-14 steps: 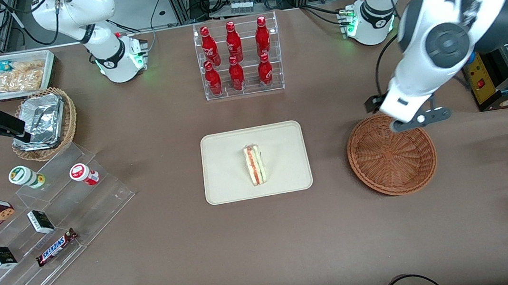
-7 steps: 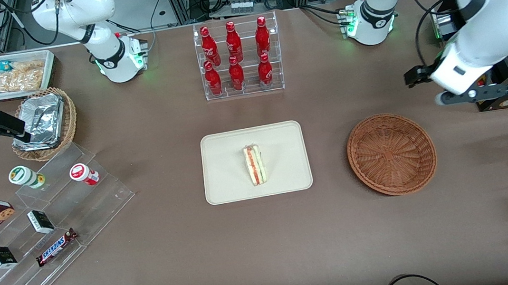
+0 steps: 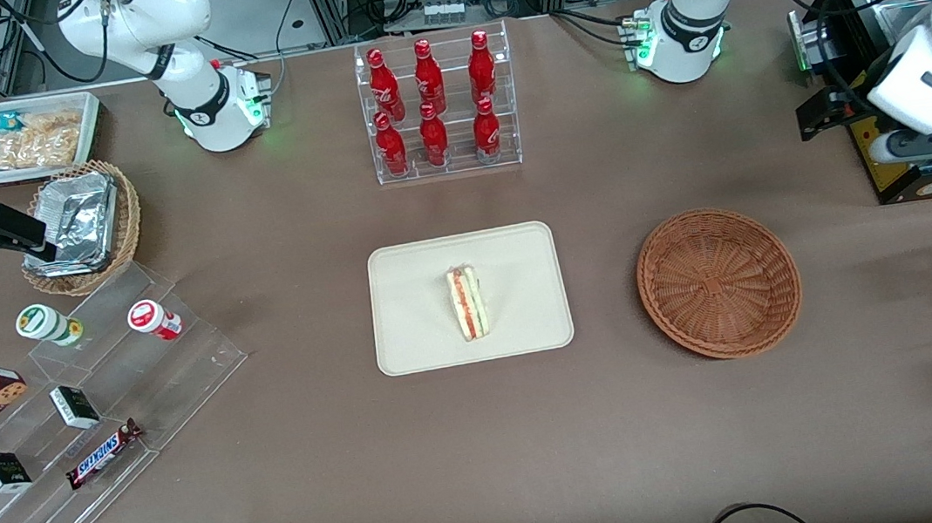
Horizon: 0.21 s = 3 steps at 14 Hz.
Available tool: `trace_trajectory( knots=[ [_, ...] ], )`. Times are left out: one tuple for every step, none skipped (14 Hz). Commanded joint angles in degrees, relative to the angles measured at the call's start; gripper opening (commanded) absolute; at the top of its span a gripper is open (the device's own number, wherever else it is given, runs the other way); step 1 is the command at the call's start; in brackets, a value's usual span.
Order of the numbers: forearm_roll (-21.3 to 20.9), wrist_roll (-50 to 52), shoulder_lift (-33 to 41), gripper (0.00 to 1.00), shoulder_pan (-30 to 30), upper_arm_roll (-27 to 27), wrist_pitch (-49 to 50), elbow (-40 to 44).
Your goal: Place sandwich from basket to tray
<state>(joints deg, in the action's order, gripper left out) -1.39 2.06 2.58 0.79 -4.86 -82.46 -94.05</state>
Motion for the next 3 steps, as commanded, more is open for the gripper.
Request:
trace_trajectory(
  knots=[
    [0.6,-1.0,-0.6,1.0,0.5,1.3,-0.7,2.3],
    [0.7,-1.0,-0.6,1.0,0.5,1.3,-0.8,2.2],
    [0.7,-1.0,-0.6,1.0,0.5,1.3,-0.9,2.0]
  ],
)
